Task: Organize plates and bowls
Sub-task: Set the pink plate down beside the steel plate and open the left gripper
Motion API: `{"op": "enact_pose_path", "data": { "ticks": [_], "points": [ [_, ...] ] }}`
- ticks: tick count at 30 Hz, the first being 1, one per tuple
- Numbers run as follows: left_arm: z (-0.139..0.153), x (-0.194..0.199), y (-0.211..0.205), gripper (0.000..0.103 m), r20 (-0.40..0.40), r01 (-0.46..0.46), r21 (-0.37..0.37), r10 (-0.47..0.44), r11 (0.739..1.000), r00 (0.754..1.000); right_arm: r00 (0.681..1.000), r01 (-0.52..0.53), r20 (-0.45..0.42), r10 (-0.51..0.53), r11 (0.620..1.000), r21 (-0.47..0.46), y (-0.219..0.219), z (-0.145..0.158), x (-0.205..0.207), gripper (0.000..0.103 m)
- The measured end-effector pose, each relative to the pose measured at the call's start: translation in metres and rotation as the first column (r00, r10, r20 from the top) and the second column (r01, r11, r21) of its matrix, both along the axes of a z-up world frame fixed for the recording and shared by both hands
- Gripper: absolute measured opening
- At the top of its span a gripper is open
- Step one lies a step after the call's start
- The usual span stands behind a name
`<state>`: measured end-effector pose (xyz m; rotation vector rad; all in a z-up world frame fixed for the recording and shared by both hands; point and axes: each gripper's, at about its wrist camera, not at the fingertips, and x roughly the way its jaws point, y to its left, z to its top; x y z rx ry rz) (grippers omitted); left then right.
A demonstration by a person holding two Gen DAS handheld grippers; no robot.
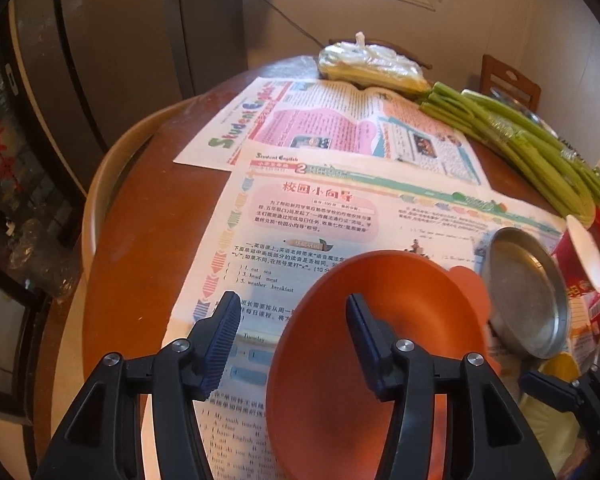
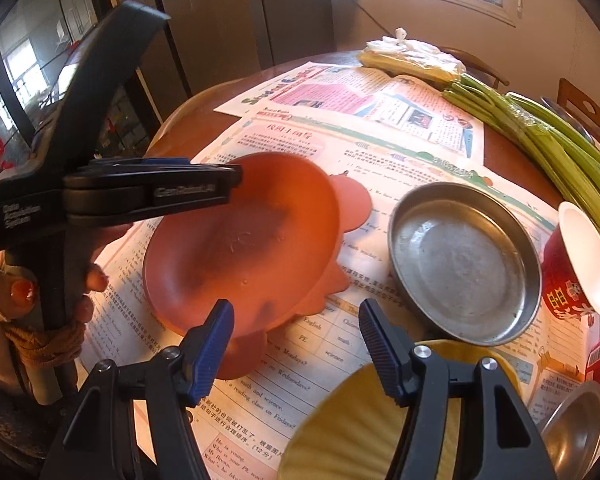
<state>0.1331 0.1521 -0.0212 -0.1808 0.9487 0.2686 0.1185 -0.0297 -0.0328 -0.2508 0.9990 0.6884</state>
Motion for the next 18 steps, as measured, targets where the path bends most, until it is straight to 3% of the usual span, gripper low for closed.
{"op": "enact_pose_path", "data": {
  "ticks": [10, 18],
  "points": [
    [0.034, -0.032, -0.023, 0.057, 0.065, 0.027, -0.031, -0.025, 0.999, 0.998, 0.999, 0.024, 0.045, -0.025, 0.999, 0.034, -0.022, 0.017, -0.006, 0.066],
    [0.046, -0.046, -0.049, 0.057, 0.065, 0.071, -0.024, -0.069, 0.997, 0.995, 0.997, 0.048, 0.056, -0.052, 0.997, 0.065, -0.043, 0.027, -0.010, 0.066]
  ]
}}
